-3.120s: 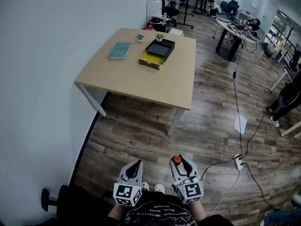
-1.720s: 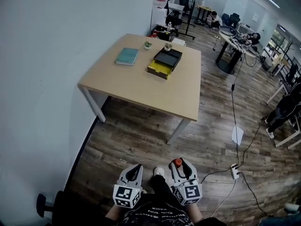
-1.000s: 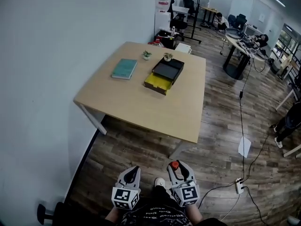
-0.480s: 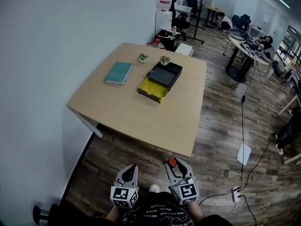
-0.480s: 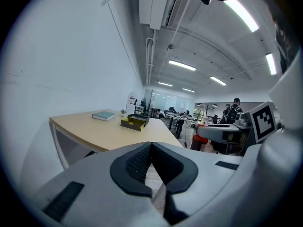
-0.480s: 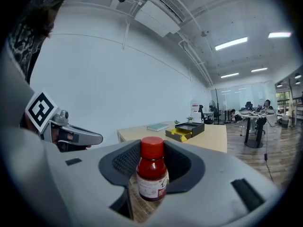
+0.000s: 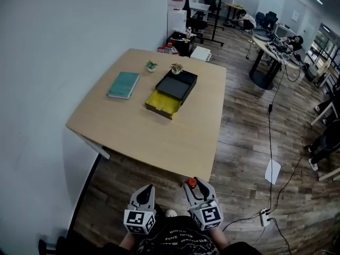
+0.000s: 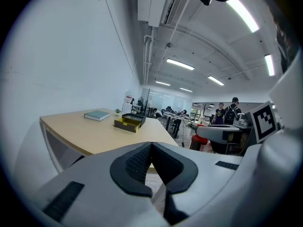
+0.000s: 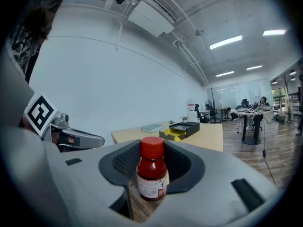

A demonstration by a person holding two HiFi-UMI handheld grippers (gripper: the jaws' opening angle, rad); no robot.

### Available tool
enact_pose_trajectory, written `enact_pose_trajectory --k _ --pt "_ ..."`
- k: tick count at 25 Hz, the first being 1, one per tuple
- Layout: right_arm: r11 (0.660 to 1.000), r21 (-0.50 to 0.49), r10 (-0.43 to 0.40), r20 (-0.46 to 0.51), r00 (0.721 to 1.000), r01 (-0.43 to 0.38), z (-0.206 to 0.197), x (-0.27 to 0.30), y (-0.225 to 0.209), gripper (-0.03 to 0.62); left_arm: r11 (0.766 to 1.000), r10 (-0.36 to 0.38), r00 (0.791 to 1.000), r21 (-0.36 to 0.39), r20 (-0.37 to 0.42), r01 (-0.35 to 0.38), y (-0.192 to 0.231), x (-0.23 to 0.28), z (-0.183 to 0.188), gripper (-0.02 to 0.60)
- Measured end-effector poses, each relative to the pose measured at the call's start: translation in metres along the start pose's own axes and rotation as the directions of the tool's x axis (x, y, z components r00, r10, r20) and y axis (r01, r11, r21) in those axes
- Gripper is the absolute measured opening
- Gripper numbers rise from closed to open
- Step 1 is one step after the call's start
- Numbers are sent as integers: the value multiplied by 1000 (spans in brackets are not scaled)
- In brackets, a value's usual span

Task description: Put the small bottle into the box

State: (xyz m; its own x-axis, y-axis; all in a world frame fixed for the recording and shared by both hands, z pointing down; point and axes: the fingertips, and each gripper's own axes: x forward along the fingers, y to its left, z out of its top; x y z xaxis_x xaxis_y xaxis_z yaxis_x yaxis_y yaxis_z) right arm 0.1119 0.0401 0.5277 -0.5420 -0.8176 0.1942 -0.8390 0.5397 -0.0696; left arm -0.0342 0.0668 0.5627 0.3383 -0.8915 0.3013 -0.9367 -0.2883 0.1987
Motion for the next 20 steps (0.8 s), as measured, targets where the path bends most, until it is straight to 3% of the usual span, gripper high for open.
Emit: enact_pose_trajectory --k 10,20 --pt "999 17 -47 -20 999 47 0 38 -22 156 998 -64 998 11 -15 64 14 53 10 3" --pt "989 35 -145 -13 989 145 24 129 -44 156 983 -173 983 47 -52 176 73 137 49 3"
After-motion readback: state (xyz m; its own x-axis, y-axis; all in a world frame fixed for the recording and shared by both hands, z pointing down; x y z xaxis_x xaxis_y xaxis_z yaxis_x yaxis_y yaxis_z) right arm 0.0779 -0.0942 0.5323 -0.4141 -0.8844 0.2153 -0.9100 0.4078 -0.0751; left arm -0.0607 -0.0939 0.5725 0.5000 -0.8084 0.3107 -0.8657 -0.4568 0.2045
